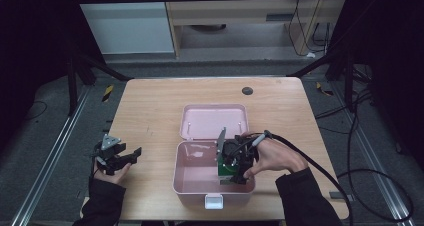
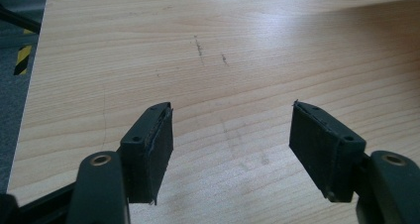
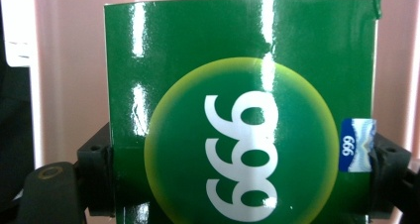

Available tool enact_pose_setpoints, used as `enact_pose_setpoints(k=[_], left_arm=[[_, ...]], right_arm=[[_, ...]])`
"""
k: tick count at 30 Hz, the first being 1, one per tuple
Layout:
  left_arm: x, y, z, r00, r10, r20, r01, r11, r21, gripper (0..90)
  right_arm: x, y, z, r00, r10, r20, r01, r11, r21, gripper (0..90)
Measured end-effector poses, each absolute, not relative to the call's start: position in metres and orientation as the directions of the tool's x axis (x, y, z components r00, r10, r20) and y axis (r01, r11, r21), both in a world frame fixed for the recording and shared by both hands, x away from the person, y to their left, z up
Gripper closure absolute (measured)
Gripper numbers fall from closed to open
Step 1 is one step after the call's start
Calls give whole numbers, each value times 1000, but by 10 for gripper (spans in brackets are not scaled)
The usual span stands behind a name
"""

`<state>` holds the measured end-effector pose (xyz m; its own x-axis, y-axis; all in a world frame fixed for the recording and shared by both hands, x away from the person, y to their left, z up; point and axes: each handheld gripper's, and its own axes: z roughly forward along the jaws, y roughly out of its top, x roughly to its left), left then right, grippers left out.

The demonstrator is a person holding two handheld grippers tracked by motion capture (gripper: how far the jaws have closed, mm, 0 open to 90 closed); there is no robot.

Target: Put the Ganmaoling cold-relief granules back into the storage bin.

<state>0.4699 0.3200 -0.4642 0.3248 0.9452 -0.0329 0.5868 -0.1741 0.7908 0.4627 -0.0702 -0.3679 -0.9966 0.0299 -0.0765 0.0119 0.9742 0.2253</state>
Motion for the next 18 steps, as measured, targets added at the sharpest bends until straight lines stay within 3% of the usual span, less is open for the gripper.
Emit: enact_pose_setpoints(k=[18], left_arm=[[470, 320, -464, 325, 945, -32, 587, -175, 790, 327]], right_arm=[[467, -78, -389, -996, 57, -65, 41, 971, 234, 140]])
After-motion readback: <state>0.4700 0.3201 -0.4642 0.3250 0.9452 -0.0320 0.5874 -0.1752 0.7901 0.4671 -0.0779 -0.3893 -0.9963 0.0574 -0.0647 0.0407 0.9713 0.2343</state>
